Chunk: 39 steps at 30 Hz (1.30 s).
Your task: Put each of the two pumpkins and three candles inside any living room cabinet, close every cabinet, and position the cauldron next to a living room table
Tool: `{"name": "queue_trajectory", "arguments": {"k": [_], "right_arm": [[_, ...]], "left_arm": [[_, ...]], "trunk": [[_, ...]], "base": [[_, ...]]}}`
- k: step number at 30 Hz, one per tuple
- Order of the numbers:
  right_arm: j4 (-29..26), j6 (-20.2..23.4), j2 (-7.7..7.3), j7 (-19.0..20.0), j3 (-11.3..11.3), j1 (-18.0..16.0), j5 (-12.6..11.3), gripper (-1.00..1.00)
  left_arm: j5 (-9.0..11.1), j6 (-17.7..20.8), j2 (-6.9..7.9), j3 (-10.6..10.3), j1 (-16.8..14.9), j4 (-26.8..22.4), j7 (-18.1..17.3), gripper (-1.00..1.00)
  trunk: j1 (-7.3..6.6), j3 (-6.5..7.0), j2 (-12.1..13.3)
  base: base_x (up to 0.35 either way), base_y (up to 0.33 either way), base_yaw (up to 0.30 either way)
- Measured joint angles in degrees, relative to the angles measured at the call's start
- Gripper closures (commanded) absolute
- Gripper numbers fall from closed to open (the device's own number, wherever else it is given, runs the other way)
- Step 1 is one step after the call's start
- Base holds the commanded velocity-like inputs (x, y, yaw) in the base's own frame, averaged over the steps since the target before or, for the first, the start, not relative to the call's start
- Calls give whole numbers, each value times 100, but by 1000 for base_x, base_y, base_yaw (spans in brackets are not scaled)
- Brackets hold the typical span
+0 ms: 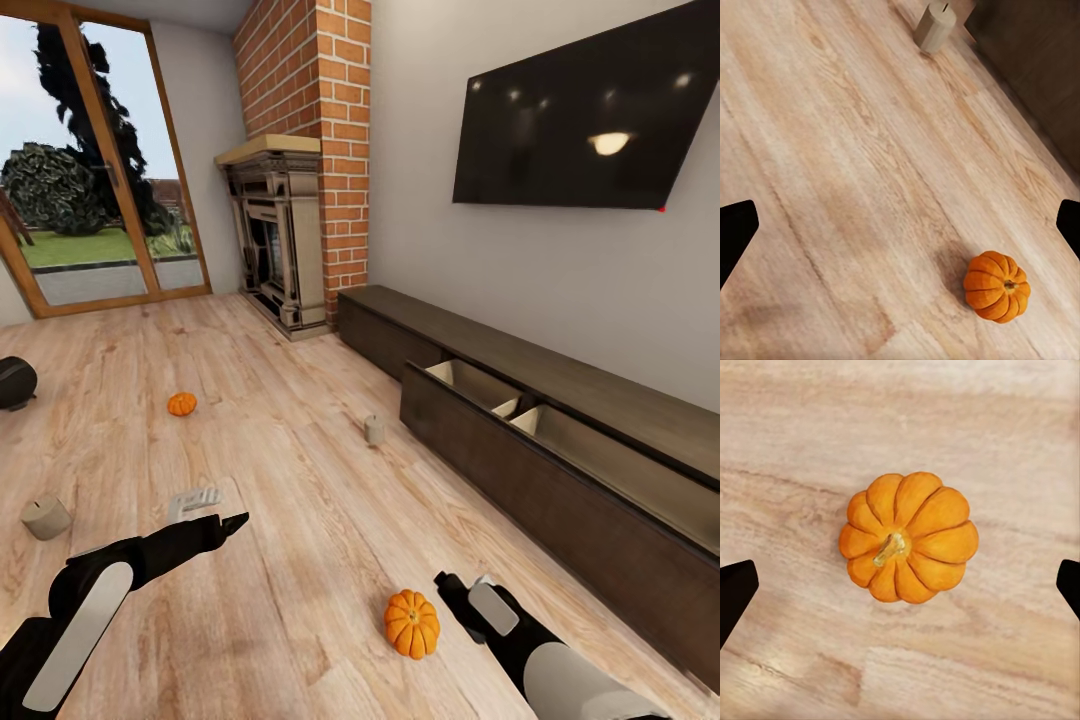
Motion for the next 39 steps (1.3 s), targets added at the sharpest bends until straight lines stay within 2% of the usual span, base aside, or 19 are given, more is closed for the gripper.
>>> {"name": "queue_trajectory", "arguments": {"k": [6,13,24,29,31,39], "right_arm": [[166,-10,6,27,40,0,23,-100],[247,1,-9,68,325,4,21,-100],[388,11,-4,126,417,9,27,-100],[554,24,-21,702,429,9,47,-100],[622,26,-21,808,435,9,51,-100],[693,28,-22,908,440,8,56,-100]], "left_arm": [[0,0,0,0,0,0,1,-100],[0,0,4,-12,1,0,-5,-100],[-6,0,3,-33,1,0,0,-100],[-8,-3,0,-35,2,0,2,-100],[-9,-1,-2,-36,4,0,2,-100],[-9,0,-12,-29,7,0,2,-100]], "trunk": [[0,0,0],[0,0,0],[0,0,0],[0,0,0],[0,0,0],[0,0,0]], "base": [[0,0,0],[0,0,0],[0,0,0],[0,0,0],[0,0,0],[0,0,0]]}}
